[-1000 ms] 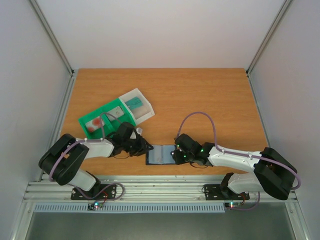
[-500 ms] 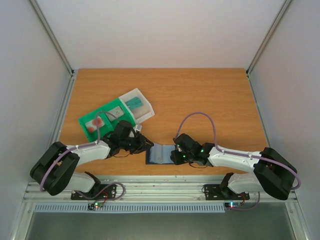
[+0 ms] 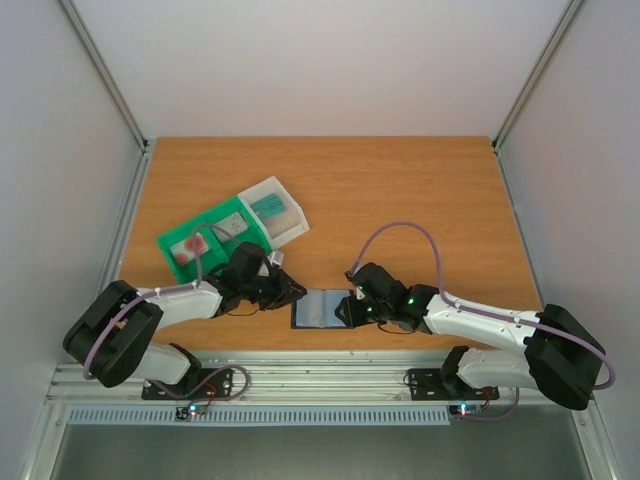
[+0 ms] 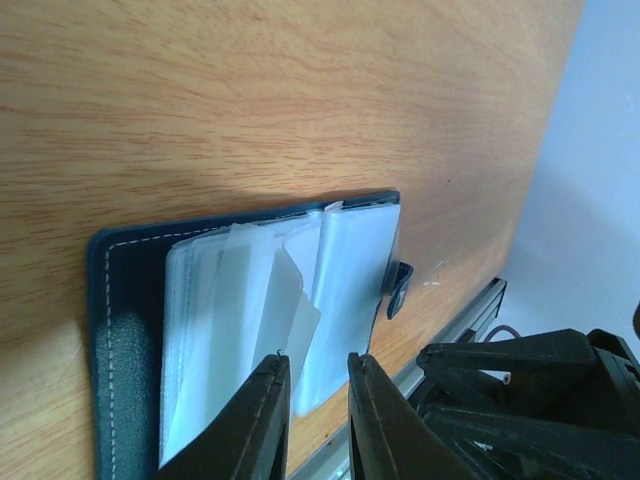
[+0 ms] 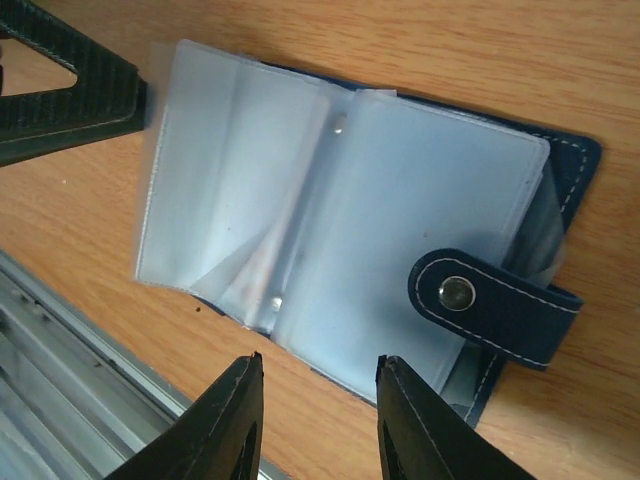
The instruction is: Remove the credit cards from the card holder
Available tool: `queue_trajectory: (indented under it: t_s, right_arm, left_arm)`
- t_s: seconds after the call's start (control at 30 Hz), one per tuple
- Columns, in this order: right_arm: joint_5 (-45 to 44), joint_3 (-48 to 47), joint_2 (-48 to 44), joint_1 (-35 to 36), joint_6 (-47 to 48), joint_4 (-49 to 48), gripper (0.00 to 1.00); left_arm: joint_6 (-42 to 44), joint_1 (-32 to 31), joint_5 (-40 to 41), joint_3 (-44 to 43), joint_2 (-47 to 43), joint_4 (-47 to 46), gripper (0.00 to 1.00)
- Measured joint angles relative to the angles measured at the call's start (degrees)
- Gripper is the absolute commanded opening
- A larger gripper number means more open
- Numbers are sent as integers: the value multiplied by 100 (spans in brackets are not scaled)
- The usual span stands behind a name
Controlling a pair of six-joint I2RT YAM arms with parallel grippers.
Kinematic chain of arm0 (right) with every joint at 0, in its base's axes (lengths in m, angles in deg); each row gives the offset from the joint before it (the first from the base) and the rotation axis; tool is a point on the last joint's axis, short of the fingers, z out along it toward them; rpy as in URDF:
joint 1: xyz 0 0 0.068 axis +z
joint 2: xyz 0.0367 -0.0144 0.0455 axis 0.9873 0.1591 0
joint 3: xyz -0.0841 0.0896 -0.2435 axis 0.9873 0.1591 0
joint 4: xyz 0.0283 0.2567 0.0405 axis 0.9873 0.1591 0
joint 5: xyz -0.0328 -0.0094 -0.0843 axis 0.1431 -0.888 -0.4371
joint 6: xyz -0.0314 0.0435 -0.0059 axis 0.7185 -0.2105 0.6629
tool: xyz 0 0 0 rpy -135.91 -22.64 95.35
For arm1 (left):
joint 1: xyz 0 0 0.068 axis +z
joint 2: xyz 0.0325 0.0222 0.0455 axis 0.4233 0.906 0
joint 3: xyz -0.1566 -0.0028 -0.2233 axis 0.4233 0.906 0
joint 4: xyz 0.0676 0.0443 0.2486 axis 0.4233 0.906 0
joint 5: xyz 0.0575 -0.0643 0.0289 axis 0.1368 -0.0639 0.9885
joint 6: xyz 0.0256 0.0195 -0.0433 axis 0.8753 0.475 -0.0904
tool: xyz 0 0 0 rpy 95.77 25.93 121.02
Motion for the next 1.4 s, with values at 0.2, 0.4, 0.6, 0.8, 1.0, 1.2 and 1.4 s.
queue_trajectory:
  t_s: [0.2,0.4,0.6,0.8,1.0,1.2,1.4]
  right_arm:
    - [153,-22,133,0,-66,-31,31]
    - [111,-42,114,0,-70,-9,31]
    - [-260,-42,-170,0,-24,236,33]
    - [-592,-35,-310,0,31,428,33]
    - [-844,92,-216,-2,39,431,31]
    - [-1069,234,-166,-2,37,448,32]
    - [-1305,243,-225,-4,37,577,34]
  left_arm:
    - [7,0,4,0,197,-4,24]
    - [33,0,20,0,330,0,18]
    - [79,-11,24,0,490,-31,19]
    - [68,-173,24,-26,704,-149,18]
    - [26,-369,59,-87,782,-221,10]
    - [4,-387,131,-96,763,-225,2]
    - [-127,-393,87,-96,841,-527,1]
